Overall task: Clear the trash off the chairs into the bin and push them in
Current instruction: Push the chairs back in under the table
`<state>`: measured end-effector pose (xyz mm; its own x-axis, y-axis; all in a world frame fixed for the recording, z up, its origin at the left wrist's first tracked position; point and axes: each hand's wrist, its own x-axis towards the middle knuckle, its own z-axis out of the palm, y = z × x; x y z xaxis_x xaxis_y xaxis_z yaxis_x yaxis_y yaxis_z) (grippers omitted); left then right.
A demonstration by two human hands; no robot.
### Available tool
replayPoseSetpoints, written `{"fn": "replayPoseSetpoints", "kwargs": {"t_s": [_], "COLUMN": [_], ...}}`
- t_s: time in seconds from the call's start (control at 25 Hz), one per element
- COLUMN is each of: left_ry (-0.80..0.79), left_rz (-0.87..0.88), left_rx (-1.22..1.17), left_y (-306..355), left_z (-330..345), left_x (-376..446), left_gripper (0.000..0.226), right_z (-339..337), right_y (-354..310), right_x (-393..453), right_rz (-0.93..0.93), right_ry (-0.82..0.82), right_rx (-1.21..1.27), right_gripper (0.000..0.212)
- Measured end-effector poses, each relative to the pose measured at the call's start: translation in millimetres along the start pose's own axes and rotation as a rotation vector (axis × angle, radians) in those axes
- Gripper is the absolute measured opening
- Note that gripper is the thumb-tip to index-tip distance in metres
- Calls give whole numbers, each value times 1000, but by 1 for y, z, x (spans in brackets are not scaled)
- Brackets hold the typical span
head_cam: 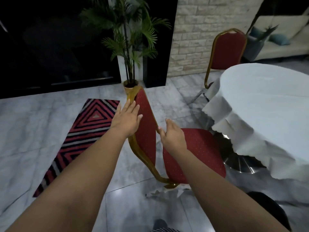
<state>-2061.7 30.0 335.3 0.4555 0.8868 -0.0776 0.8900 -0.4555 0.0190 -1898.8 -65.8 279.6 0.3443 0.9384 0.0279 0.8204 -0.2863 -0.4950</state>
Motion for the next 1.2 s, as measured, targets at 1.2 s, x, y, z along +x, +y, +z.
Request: {"fn": "replayPoseSetpoints", "kwargs": {"t_s": [1.2], "left_ry": [-161], "left_rz": [754], "left_rx": [-256], "left_y": [-116], "left_z": [-2], "left_x": [190], "left_gripper": [56], "right_z": [97], "right_y": [-182], "right_x": [83], "right_rz": [653], "right_ry": [370], "right_rx": [-116], "right_gripper": [62]}}
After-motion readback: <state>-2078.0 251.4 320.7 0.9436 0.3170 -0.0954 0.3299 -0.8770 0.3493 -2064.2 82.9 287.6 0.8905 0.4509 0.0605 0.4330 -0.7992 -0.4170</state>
